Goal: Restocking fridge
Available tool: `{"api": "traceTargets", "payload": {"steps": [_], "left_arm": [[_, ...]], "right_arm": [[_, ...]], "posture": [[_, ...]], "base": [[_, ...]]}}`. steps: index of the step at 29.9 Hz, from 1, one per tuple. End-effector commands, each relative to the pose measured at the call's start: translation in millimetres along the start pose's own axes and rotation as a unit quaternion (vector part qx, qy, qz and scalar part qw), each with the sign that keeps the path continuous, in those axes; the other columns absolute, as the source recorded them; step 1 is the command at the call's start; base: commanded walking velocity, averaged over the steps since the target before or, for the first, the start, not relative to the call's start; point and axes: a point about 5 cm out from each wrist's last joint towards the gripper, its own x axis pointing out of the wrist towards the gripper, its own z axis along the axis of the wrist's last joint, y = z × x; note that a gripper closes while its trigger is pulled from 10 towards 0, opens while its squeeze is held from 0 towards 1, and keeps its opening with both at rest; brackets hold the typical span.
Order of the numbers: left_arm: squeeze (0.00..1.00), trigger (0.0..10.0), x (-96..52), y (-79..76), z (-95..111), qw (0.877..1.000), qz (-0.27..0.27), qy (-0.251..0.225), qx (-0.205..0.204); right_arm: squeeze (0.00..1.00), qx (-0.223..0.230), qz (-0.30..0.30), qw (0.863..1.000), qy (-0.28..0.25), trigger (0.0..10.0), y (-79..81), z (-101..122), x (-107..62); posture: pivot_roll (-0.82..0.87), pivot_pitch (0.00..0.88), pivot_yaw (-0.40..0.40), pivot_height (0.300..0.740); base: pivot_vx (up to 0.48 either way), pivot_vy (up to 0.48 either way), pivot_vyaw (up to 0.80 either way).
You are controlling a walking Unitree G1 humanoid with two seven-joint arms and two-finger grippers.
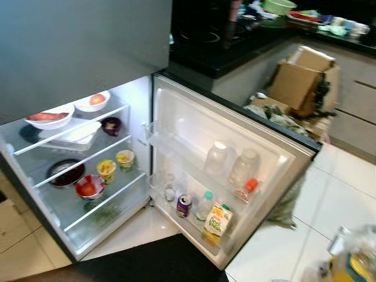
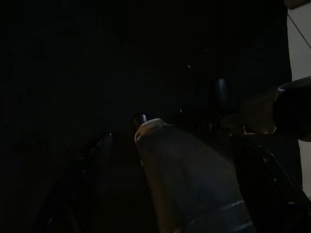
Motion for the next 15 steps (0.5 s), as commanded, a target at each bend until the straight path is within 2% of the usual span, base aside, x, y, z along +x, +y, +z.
{"api": "traceTargets", "payload": {"steps": [1, 5, 13, 15], "left_arm": [[0.00, 10.0, 0.2, -3.9, -4.0, 1.000, -0.007, 0.008, 0.003], [0.00, 10.0, 0.4, -4.4, -4.5, 1.000, -0.006, 0.007, -0.006], [0.00, 10.0, 0.3, -5.2, -5.4, 1.000, -0.011, 0.011, 0.002], [0.00, 10.0, 0.3, -5.6, -5.5, 1.000, -0.014, 0.011, 0.002]], "right_arm": [[0.00, -0.001, -0.015, 1.000, 0.008, 10.0, -5.7, -4.6, -1.3], [0.00, -0.001, -0.032, 0.999, 0.010, 10.0, -10.9, -5.2, -2.3], [0.00, 0.003, -0.060, 0.998, -0.001, 10.0, -22.2, 1.1, -4.1], [0.00, 0.004, -0.062, 0.998, -0.002, 10.0, -23.4, 2.0, -4.3]], "posture": [[-0.05, 0.009, -0.059, 0.740], [-0.05, 0.010, -0.060, 0.740], [-0.06, 0.010, -0.060, 0.740], [-0.06, 0.010, -0.060, 0.740]], "base": [[0.000, -0.371, 0.00], [0.000, 0.000, 0.00], [0.000, 0.000, 0.00], [0.000, -0.341, 0.00]]}}
